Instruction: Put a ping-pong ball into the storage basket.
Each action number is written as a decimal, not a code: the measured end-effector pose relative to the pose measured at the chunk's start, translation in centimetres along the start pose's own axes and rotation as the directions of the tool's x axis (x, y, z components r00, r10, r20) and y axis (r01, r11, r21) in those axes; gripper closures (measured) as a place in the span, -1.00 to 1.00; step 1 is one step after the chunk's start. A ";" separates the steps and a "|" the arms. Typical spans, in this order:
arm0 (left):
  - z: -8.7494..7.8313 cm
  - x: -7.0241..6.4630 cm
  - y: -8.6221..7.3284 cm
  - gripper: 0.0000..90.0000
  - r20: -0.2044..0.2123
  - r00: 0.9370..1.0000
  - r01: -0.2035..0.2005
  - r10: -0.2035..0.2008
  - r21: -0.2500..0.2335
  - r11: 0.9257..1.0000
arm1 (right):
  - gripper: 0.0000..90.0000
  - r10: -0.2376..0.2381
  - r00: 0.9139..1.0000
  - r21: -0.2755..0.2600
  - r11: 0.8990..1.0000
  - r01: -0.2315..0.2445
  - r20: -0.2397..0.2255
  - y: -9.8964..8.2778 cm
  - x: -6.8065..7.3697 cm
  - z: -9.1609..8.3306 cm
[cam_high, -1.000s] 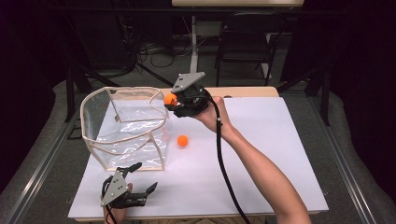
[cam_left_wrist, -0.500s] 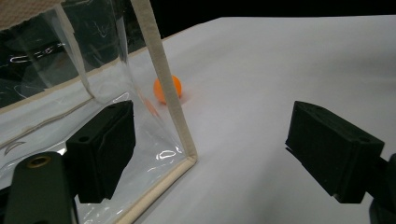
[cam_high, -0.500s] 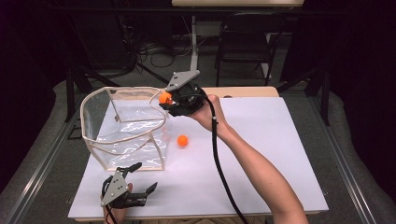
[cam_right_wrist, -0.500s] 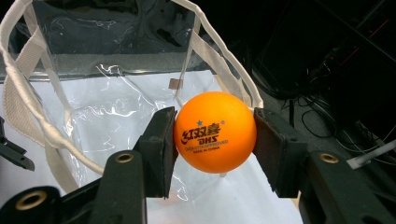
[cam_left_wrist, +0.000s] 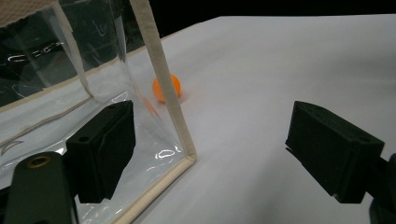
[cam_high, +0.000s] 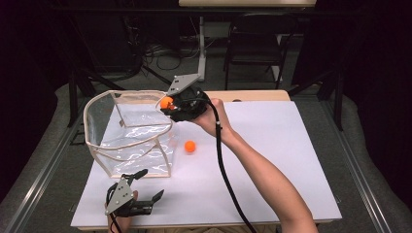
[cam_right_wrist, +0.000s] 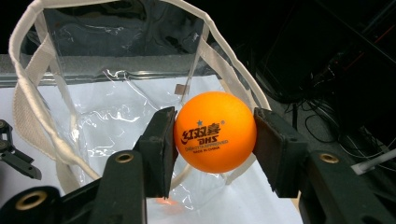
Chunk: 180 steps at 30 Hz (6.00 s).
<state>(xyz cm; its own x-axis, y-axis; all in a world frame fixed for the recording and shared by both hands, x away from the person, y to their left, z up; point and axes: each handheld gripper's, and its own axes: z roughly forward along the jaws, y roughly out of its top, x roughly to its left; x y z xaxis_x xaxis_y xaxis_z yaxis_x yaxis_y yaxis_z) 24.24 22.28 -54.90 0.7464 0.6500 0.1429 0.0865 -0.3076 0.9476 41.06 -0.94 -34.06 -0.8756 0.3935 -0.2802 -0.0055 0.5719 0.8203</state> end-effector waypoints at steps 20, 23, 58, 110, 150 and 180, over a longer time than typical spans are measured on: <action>0.0 0.0 0.0 -0.65 0.002 1.000 0.000 0.000 0.001 1.000 | 0.13 -0.020 0.999 0.003 1.000 0.020 -0.026 0.9 1.1 0.8; 0.0 0.0 0.0 -0.65 0.002 1.000 -0.005 0.005 -0.001 1.000 | 0.13 -0.027 0.999 0.013 1.000 0.027 -0.030 1.1 1.3 1.1; 0.0 -0.1 0.1 -0.65 0.002 1.000 -0.007 0.007 0.000 1.000 | 0.13 -0.056 0.997 0.103 0.993 0.062 -0.054 1.8 2.8 3.5; -0.1 0.0 0.1 -0.65 0.001 1.000 -0.007 0.007 -0.005 1.000 | 0.13 -0.066 0.994 0.242 0.966 0.085 -0.084 1.1 3.4 6.0; -0.1 0.0 0.1 -0.65 0.001 1.000 -0.006 0.006 -0.005 1.000 | -0.17 -0.006 0.997 0.260 0.965 0.025 -0.073 0.6 3.0 6.3; -0.1 0.0 0.1 -0.65 0.001 1.000 -0.006 0.006 -0.004 1.000 | -0.87 0.139 0.988 0.103 0.986 -0.131 -0.068 -0.8 0.1 0.5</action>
<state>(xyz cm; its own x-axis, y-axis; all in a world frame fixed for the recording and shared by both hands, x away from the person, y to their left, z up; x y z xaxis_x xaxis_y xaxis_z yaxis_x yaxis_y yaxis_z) 24.25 22.32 -54.77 0.7477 0.6474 0.1478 0.0795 -0.3083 0.9480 41.17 -1.02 -35.02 -0.8987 0.4191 -0.1291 0.1592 0.5861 0.7945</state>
